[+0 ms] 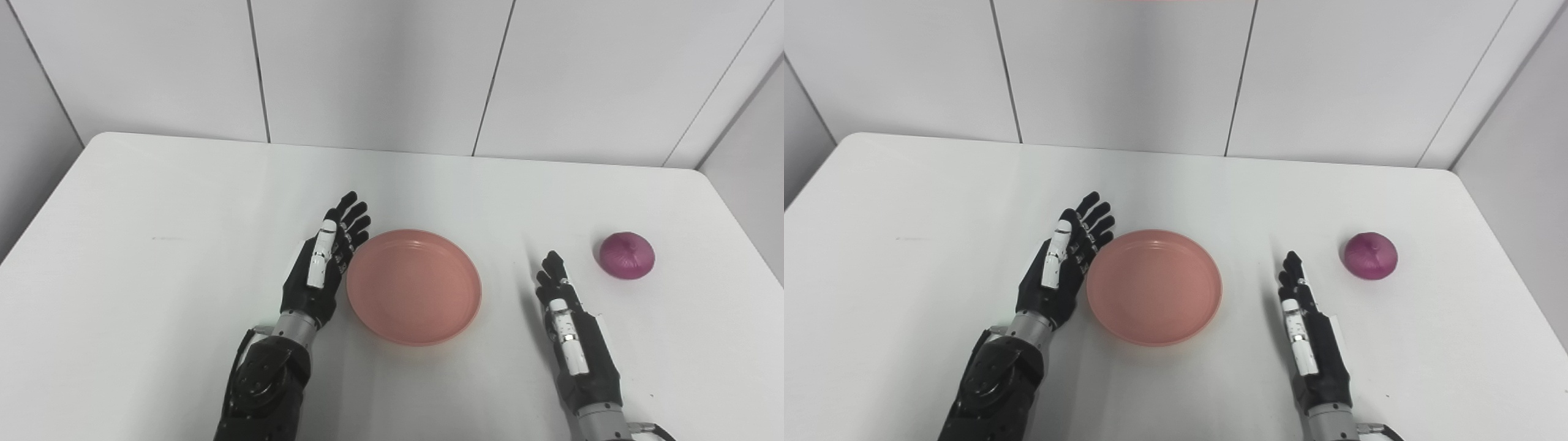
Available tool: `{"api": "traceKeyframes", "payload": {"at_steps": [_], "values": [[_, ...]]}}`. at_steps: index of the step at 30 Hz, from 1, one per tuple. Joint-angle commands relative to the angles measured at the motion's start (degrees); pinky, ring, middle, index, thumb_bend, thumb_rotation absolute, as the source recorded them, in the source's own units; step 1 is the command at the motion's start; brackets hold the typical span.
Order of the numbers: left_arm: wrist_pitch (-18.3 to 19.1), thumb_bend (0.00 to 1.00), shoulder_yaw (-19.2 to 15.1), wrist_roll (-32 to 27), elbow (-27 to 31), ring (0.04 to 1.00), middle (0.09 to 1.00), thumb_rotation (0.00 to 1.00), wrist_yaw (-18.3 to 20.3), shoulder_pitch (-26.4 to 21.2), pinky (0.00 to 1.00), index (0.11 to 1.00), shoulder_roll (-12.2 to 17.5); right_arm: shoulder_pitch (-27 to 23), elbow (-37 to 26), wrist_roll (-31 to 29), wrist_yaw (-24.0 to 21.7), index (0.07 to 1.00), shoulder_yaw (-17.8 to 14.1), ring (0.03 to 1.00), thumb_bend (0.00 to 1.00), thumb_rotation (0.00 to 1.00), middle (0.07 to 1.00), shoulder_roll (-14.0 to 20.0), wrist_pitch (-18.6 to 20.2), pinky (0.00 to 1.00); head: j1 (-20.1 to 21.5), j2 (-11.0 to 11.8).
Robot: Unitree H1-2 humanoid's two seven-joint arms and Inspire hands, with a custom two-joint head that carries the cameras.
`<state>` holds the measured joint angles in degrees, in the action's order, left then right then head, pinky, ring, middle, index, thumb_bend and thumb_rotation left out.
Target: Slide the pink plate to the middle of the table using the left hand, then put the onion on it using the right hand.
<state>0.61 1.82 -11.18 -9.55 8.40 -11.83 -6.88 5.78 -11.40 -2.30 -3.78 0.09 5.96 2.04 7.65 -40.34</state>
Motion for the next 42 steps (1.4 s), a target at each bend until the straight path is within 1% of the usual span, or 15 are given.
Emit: {"api": "traceKeyframes", "payload": {"at_steps": [1, 7, 9, 11, 12, 14, 16, 18, 22, 24, 27, 31, 37, 40, 42], "values": [[-0.8, 0.47, -0.6, -0.4, -3.0, 0.929, 0.931, 1.00, 0.1, 1.6, 0.94, 0.911, 0.5, 0.1, -2.5, 1.7, -0.1, 1.000, 0.4, 1.000, 0.52, 0.87, 1.000, 0.6, 1.2, 1.00, 0.2, -0.1], [-0.8, 0.47, -0.7, -0.8, -2.7, 0.931, 0.934, 1.00, 0.4, 1.8, 0.94, 0.913, 0.4, -1.8, -8.4, 6.2, 0.3, 1.000, -0.2, 0.995, 0.46, 0.73, 1.000, 2.6, 4.9, 0.99, 1.5, -0.3], [-1.1, 0.47, -0.6, -0.8, -2.8, 0.932, 0.934, 1.00, 0.7, 1.9, 0.94, 0.913, 0.5, -2.5, -10.6, 10.0, 0.7, 0.997, -0.2, 0.982, 0.46, 0.73, 0.994, 3.6, 6.8, 0.97, 2.0, -0.3], [-1.1, 0.46, -0.6, -0.8, -2.7, 0.933, 0.936, 1.00, 0.8, 2.0, 0.94, 0.915, 0.6, -3.0, -12.1, 12.2, 0.6, 0.992, -0.3, 0.970, 0.47, 0.73, 0.986, 4.3, 8.5, 0.99, 2.3, -0.3], [-1.0, 0.46, -0.6, -0.8, -2.6, 0.933, 0.937, 1.00, 0.7, 2.0, 0.94, 0.916, 0.5, -3.5, -12.8, 11.3, 0.1, 0.992, -0.8, 0.969, 0.47, 0.74, 0.985, 4.7, 8.7, 1.00, 2.5, -0.3], [-0.7, 0.46, -0.8, -0.9, -2.6, 0.929, 0.933, 1.00, 0.5, 2.1, 0.94, 0.911, 0.3, -4.0, -13.7, 9.7, -0.5, 0.998, -1.6, 0.992, 0.45, 0.68, 0.996, 5.2, 9.3, 1.00, 2.6, -0.4], [-0.4, 0.46, -0.8, -1.0, -2.4, 0.926, 0.929, 1.00, 0.4, 2.1, 0.93, 0.907, 0.2, -4.4, -14.8, 9.7, -0.8, 1.000, -2.2, 0.999, 0.48, 0.66, 1.000, 5.8, 10.4, 0.99, 3.0, -0.5], [0.0, 0.46, -0.8, -1.2, -2.2, 0.929, 0.932, 1.00, 0.5, 2.2, 0.94, 0.911, 0.3, -4.6, -15.7, 10.6, -0.9, 1.000, -2.4, 0.998, 0.52, 0.70, 1.000, 6.3, 11.1, 0.96, 3.5, -0.6], [0.2, 0.46, -0.6, -1.6, -2.1, 0.932, 0.935, 1.00, 0.6, 2.4, 0.94, 0.916, 0.4, -5.5, -15.9, 14.6, -0.5, 0.983, -2.2, 0.961, 0.53, 0.70, 0.983, 8.1, 10.0, 0.90, 4.7, -0.6], [0.0, 0.45, -0.6, -1.8, -2.2, 0.931, 0.934, 1.00, 0.7, 2.5, 0.94, 0.916, 0.4, -6.0, -15.8, 15.8, -0.3, 0.975, -2.5, 0.946, 0.57, 0.67, 0.974, 8.8, 9.6, 0.88, 5.1, -0.7], [-0.3, 0.45, -0.6, -2.0, -2.4, 0.932, 0.935, 1.00, 1.1, 2.5, 0.94, 0.919, 0.6, -6.5, -16.4, 16.4, -0.5, 0.979, -2.9, 0.947, 0.62, 0.64, 0.976, 9.2, 10.7, 0.89, 5.7, -0.7], [-0.3, 0.46, -0.7, -2.4, -2.6, 0.934, 0.937, 1.00, 1.7, 2.6, 0.94, 0.919, 0.9, -7.5, -16.2, 19.2, -0.8, 0.979, -3.7, 0.936, 0.68, 0.59, 0.971, 11.2, 11.2, 0.86, 6.9, -0.7], [-0.4, 0.47, -0.1, -2.3, -2.6, 0.937, 0.938, 1.00, 1.8, 2.8, 0.95, 0.917, 1.4, -8.6, -16.2, 25.0, -1.4, 0.966, -4.3, 0.927, 0.82, 0.55, 0.955, 13.1, 15.3, 0.86, 6.9, -0.8], [-0.5, 0.47, 0.0, -2.5, -2.7, 0.938, 0.940, 1.00, 2.0, 2.8, 0.95, 0.919, 1.5, -9.0, -14.6, 31.0, -0.2, 0.950, -3.8, 0.915, 0.84, 0.48, 0.942, 15.1, 14.0, 0.84, 6.9, -0.7], [-0.3, 0.47, -0.1, -2.5, -2.5, 0.938, 0.939, 1.00, 1.8, 2.9, 0.95, 0.918, 1.4, -9.2, -13.6, 32.8, 0.0, 0.945, -3.8, 0.912, 0.86, 0.43, 0.941, 16.0, 13.1, 0.83, 7.0, -0.7]]}}
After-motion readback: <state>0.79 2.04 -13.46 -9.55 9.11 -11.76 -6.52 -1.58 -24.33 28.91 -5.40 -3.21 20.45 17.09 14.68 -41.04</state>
